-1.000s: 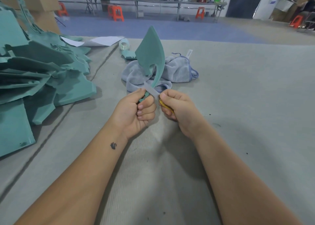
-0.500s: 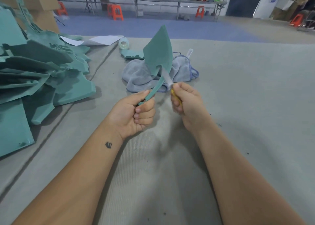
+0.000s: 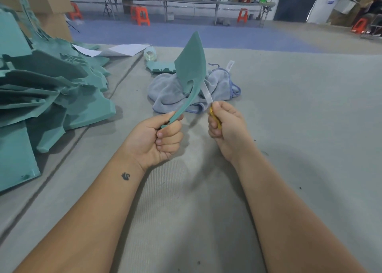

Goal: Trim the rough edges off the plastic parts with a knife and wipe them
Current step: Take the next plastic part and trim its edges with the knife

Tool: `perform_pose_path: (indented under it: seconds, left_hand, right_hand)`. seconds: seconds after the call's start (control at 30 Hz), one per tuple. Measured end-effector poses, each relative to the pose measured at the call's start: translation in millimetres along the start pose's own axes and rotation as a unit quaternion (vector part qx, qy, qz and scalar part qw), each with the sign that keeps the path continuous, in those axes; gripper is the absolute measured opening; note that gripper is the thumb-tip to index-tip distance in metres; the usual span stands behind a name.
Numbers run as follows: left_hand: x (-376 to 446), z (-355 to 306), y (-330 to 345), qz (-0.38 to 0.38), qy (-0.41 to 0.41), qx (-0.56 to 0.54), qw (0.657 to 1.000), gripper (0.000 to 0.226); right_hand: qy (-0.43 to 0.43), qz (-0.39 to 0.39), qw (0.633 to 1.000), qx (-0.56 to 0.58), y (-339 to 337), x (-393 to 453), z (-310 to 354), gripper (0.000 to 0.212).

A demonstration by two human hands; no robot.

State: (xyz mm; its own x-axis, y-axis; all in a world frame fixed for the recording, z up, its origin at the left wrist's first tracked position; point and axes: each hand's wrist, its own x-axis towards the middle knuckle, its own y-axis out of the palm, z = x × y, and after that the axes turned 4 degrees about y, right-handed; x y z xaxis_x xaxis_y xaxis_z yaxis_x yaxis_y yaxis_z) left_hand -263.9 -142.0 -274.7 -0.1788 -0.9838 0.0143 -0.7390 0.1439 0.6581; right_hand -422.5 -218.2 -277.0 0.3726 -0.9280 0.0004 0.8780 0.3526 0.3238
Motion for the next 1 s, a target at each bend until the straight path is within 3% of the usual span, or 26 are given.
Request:
perform_pose_path:
  seconds: [0.1, 0.17, 0.23, 0.33, 0.4, 0.47, 0.53, 0.6, 0.7, 0.8, 0.9, 1.0]
  left_hand:
    - [0, -2, -2, -0.001, 0.002, -0.002, 1.0, 0.011]
    - [0, -2, -3, 0.005, -0.007, -0.001, 1.0, 0.012]
    - [-1, -3, -3, 0.002, -0.011, -0.004, 1.0, 0.01]
    - [-2, -3, -3, -0.001, -0.009, -0.019, 1.0, 0.015]
    - [-2, -5, -4, -0.004, -0.01, 0.012, 1.0, 0.014]
    - [-1, -7, -7, -0.013, -0.037, 0.102, 0.994, 0.012]
    - [-1, -10, -9, -0.016, -0.074, 0.235, 0.969, 0.024]
    - [-3, -14, -7, 0.009, -0.112, 0.376, 0.92, 0.038]
    - [-7, -20, 1, 0.043, -0.173, 0.502, 0.846, 0.039]
    - [-8, -21, 12, 0.042, -0.205, 0.571, 0.794, 0.031]
    - [-8, -15, 22, -0.004, -0.208, 0.591, 0.779, 0.044]
    - [-3, -7, 27, -0.06, -0.125, 0.609, 0.781, 0.045]
  right_hand:
    - [0.0, 0.131, 0.99, -0.054, -1, -6, -3, 0.03]
    - [0.0, 0.165, 0.98, -0.115, 5, -7, -8, 0.032]
    - [-0.01, 0.08, 0.99, -0.115, 8, -1, -10, 0.036]
    - [0.021, -0.059, 0.998, 0.021, 2, 8, -4, 0.034]
    - [0.028, -0.078, 0.995, 0.05, -2, 8, -1, 0.032]
    - [0.004, -0.053, 0.999, 0.009, -3, 5, 0, 0.033]
    - [-0.019, -0.011, 0.999, -0.027, -5, 3, 1, 0.036]
    - [-0.04, 0.008, 0.997, -0.068, -8, 3, 3, 0.036]
    - [-0.053, -0.06, 0.987, -0.138, -11, 4, 3, 0.029]
    - [-0.068, -0.102, 0.972, -0.2, -11, 5, 1, 0.026]
    - [-0.079, -0.113, 0.957, -0.256, -6, 3, -1, 0.026]
    - [-0.087, -0.123, 0.95, -0.274, 1, 0, -3, 0.025]
